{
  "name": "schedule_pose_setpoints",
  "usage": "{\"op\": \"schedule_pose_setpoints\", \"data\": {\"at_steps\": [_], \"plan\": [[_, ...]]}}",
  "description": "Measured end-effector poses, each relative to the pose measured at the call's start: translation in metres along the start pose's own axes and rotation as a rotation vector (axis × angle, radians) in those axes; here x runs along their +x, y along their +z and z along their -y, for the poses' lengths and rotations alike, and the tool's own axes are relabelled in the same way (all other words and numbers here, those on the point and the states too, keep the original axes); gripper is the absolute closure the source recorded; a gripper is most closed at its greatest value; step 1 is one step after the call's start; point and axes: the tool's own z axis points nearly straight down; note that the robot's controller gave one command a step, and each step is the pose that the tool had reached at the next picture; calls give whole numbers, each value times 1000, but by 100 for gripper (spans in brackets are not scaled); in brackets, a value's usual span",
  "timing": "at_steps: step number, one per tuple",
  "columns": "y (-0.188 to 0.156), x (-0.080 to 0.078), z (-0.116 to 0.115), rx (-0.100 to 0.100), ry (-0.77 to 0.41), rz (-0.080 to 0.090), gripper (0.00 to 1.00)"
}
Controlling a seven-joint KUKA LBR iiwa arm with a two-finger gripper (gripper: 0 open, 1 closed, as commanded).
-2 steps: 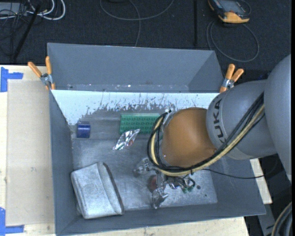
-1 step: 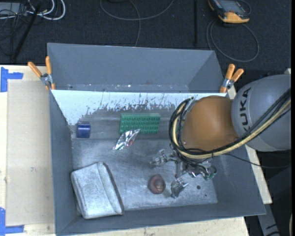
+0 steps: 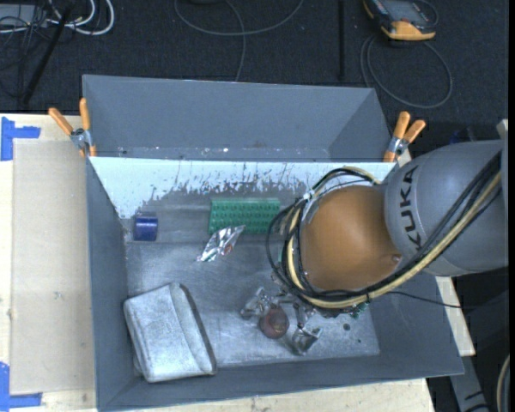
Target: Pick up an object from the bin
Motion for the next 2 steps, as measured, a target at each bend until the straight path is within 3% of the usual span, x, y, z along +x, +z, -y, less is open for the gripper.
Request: {"op": "schedule_pose_setpoints", "data": {"at_steps": [1,2], "plan": [[-2,-1,0,0,3,1,100],[-169,-15,39,5,-207,4,100]]}}
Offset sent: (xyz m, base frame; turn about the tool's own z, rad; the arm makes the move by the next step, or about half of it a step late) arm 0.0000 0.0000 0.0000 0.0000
